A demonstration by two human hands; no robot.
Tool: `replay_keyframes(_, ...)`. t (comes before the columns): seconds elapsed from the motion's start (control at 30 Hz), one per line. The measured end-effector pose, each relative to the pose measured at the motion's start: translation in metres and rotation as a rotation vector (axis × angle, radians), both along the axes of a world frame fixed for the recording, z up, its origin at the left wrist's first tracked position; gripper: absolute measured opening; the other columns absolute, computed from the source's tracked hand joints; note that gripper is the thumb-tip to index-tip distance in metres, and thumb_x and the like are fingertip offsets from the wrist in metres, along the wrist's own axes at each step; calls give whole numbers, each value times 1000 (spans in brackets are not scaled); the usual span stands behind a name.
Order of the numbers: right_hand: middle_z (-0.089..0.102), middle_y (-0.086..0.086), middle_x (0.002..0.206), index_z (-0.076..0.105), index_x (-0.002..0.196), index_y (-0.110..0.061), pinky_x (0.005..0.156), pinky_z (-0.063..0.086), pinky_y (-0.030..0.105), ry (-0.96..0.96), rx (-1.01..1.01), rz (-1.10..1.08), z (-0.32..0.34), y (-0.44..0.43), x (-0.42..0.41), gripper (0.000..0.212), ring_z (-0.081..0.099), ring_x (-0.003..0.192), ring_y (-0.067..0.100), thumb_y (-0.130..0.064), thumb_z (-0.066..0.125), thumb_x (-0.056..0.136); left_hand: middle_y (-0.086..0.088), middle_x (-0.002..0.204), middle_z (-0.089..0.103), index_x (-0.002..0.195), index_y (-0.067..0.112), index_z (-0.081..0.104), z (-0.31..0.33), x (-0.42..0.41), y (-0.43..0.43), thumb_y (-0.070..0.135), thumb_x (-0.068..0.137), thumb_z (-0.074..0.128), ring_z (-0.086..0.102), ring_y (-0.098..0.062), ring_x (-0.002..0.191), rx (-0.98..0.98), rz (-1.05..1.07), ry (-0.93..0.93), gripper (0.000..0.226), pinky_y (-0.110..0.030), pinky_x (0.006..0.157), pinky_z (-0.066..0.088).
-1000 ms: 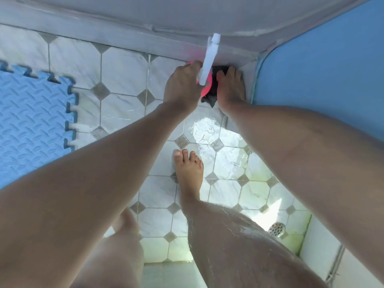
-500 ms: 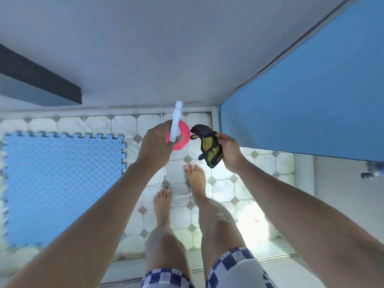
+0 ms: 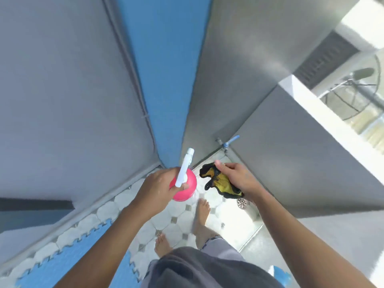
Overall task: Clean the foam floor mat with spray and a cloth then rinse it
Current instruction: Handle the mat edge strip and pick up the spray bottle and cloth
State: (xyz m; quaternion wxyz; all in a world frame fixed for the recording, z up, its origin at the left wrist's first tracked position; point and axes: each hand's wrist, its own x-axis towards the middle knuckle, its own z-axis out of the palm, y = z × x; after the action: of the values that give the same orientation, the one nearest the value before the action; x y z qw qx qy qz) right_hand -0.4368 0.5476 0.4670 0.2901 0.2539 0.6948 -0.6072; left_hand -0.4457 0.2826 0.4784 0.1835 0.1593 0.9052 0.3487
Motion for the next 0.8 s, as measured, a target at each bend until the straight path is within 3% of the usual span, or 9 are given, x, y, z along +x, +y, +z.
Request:
replay_keyframes(0.07,71,23,85,77,102,-14,55,46,31,64,-113,-9,37,49,19,25,62,59,26,-35,72,91,13,82,58,113,22,71,30,-9,48,36,95,71,53,-20,76,2,-123,17,23,-36,67,44)
replay_keyframes(0.13,71,22,92,72,114,-12,62,51,36,123,-112,-35,65,100,37,29,65,68,28,-21,77,88,10,82,58,115,22,71,57,-19,100,46,93,67,53,-22,76,6,-225,39,33,-37,70,45)
replay_keyframes(0.2,75,21,97,71,112,-9,71,58,41,166,91,-94,76,152,48,27,69,75,28,-18,78,87,5,88,66,115,22,70,75,-32,154,55,88,61,59,-27,81,42,-297,52,44,-38,75,49)
replay_keyframes(0.3,73,-1,80,70,89,-17,72,53,35,237,616,-72,80,220,55,13,66,74,19,-29,69,94,0,105,75,121,19,69,91,-52,233,43,95,69,67,-27,97,117,-344,73,35,-39,83,50)
replay_keyframes(0.4,66,-20,67,67,80,-36,65,42,23,329,757,-263,92,295,55,23,60,66,-4,-25,60,98,-3,105,76,120,17,70,105,-71,328,33,96,70,67,-30,99,137,-409,134,29,-34,78,42)
replay_keyframes(0.5,72,-11,84,75,98,-22,70,49,11,445,776,-492,102,365,46,16,65,72,-1,-16,59,99,6,89,72,107,22,69,113,-95,415,34,97,69,63,-27,86,156,-417,164,15,-35,75,42)
replay_keyframes(0.6,71,0,100,73,108,-19,82,56,28,545,777,-616,100,423,34,18,71,86,11,-17,61,96,7,78,64,97,23,63,115,-117,491,41,100,62,59,-25,78,173,-428,182,18,-39,73,46)
replay_keyframes(0.7,65,-2,97,71,112,-20,76,41,15,495,871,-505,75,460,24,22,59,90,13,-14,62,93,-7,88,71,106,15,65,110,-131,549,40,102,59,63,-33,83,162,-437,204,26,-46,78,52)
replay_keyframes(0.8,63,5,107,69,121,-19,84,40,24,289,857,-229,24,468,25,28,57,107,25,-28,60,96,-7,88,70,104,17,63,95,-132,585,32,102,60,61,-34,83,134,-433,191,16,-44,75,51)
